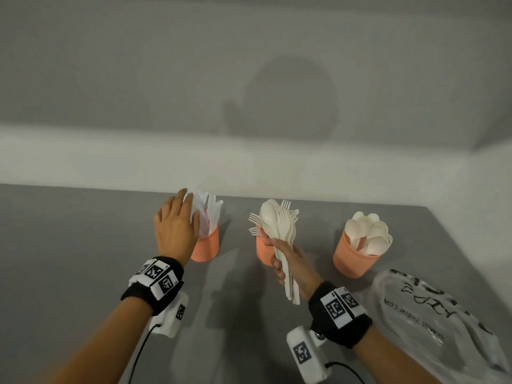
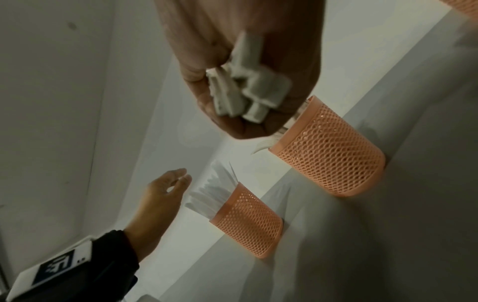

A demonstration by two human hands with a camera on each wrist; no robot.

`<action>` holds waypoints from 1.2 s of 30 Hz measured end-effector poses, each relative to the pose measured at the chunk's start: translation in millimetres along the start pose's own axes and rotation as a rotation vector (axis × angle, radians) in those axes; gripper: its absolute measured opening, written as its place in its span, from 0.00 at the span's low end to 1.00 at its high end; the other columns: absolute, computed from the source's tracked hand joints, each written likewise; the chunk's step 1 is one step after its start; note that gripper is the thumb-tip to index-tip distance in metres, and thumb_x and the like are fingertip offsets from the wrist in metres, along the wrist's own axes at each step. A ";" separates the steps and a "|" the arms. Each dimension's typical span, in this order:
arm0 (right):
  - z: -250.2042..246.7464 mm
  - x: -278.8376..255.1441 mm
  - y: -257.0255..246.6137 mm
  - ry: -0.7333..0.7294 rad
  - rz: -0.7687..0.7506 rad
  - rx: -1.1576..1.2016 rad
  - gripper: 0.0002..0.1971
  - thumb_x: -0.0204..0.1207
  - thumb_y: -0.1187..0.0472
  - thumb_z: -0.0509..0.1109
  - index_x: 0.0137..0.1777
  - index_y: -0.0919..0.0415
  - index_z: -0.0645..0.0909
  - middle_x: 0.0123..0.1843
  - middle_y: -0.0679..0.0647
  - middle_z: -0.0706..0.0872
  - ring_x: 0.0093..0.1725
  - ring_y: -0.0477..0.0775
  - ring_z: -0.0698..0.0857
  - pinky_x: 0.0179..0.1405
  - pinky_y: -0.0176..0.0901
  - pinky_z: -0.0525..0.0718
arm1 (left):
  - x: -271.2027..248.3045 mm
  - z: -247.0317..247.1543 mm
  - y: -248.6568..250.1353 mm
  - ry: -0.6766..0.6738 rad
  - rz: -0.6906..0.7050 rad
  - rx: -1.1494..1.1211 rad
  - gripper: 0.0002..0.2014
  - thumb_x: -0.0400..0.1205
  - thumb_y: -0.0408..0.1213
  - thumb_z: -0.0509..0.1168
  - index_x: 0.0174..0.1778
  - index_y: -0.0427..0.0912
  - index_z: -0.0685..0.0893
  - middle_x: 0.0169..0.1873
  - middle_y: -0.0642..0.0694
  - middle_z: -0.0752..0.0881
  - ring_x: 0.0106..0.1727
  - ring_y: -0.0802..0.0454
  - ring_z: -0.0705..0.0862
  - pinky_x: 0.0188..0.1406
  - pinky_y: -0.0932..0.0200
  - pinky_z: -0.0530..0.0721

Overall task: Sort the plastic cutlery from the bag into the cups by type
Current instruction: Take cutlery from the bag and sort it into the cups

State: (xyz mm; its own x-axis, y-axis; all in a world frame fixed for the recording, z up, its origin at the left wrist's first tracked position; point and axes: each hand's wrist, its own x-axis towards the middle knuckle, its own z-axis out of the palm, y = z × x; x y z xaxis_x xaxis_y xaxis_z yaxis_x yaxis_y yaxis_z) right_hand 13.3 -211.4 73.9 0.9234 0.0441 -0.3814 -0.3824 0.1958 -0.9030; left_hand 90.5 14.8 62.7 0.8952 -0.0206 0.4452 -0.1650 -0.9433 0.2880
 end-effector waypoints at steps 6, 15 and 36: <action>-0.1 -2.5 -1.5 0.009 -0.002 0.004 0.12 0.76 0.52 0.67 0.50 0.60 0.75 0.23 0.51 0.70 0.16 0.44 0.67 0.17 0.33 0.67 | -2.3 18.9 -8.4 -0.253 -0.017 0.077 0.40 0.77 0.53 0.36 0.75 0.26 0.65 0.76 0.29 0.66 0.78 0.33 0.64 0.77 0.34 0.60; 3.1 -1.3 0.9 0.016 -0.012 -0.001 0.14 0.81 0.47 0.58 0.53 0.57 0.78 0.25 0.51 0.71 0.17 0.43 0.68 0.19 0.33 0.68 | 1.1 9.3 13.6 -0.175 0.052 -0.027 0.38 0.78 0.59 0.36 0.80 0.41 0.60 0.81 0.39 0.60 0.83 0.41 0.55 0.78 0.34 0.48; -35.5 -31.3 6.2 0.054 -0.138 0.025 0.14 0.83 0.50 0.58 0.50 0.60 0.80 0.25 0.53 0.76 0.22 0.49 0.77 0.21 0.38 0.78 | -11.6 -8.6 136.4 -0.293 -0.251 -1.164 0.04 0.84 0.30 0.59 0.46 0.41 0.70 0.30 0.38 0.82 0.18 0.58 0.82 0.18 0.65 0.82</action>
State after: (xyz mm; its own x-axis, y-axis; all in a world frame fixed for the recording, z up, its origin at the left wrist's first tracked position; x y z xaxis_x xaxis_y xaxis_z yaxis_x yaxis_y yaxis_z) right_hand -19.2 -246.3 73.2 0.9637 -0.0372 -0.2644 -0.2502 0.2204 -0.9428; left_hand 54.1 -110.7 104.0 0.9898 -0.0967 0.1043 -0.1118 -0.0759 0.9908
